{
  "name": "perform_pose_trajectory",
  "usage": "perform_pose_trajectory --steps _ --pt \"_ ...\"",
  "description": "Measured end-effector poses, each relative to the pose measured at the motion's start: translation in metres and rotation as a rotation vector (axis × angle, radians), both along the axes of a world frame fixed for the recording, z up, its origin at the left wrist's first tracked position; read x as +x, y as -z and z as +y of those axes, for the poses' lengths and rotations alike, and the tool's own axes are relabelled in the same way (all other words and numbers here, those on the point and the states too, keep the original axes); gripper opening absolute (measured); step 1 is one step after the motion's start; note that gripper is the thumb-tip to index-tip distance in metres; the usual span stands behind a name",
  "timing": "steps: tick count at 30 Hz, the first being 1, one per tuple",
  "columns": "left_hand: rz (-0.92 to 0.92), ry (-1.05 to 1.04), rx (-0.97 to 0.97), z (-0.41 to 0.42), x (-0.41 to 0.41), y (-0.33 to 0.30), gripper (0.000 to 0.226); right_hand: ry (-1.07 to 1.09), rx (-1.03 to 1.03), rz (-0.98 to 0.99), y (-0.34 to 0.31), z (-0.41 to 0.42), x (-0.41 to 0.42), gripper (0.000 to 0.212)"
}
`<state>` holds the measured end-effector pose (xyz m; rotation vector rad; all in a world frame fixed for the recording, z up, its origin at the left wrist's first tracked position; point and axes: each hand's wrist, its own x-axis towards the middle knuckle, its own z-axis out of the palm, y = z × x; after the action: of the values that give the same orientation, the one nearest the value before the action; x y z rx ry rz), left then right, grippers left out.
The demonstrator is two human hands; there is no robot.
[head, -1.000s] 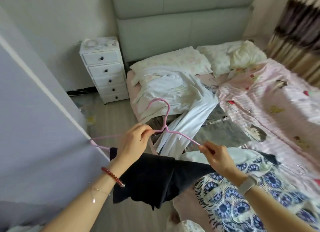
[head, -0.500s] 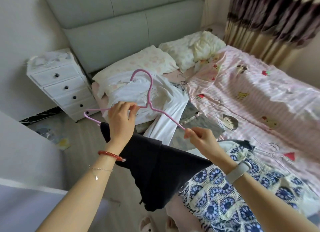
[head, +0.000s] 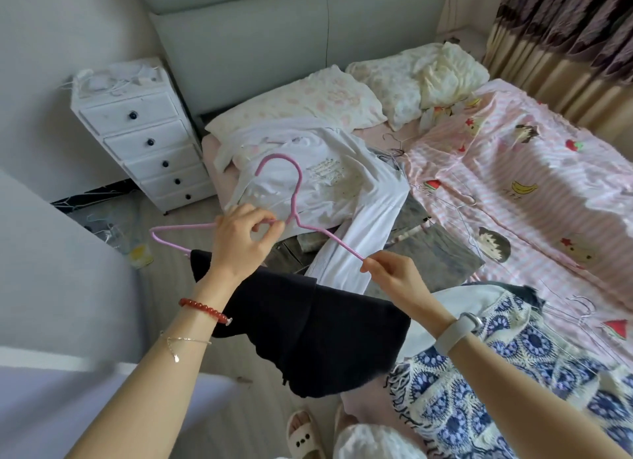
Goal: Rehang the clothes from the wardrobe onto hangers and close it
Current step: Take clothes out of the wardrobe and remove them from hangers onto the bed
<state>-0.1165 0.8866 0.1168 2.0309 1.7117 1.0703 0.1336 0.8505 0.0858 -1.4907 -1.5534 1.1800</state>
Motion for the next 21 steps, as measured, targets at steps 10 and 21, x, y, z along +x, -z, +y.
perform_pose_trajectory --steps 10,21 --pt "0.257 -0.144 -0.212 0.035 -0.024 0.081 0.062 0.108 -0.381 0.058 0.118 0.068 -0.003 0.019" --pt "0.342 -0.322 -0.434 0.025 -0.071 0.126 0.060 0.472 -0.913 0.061 0.218 0.161 -0.044 0.062"
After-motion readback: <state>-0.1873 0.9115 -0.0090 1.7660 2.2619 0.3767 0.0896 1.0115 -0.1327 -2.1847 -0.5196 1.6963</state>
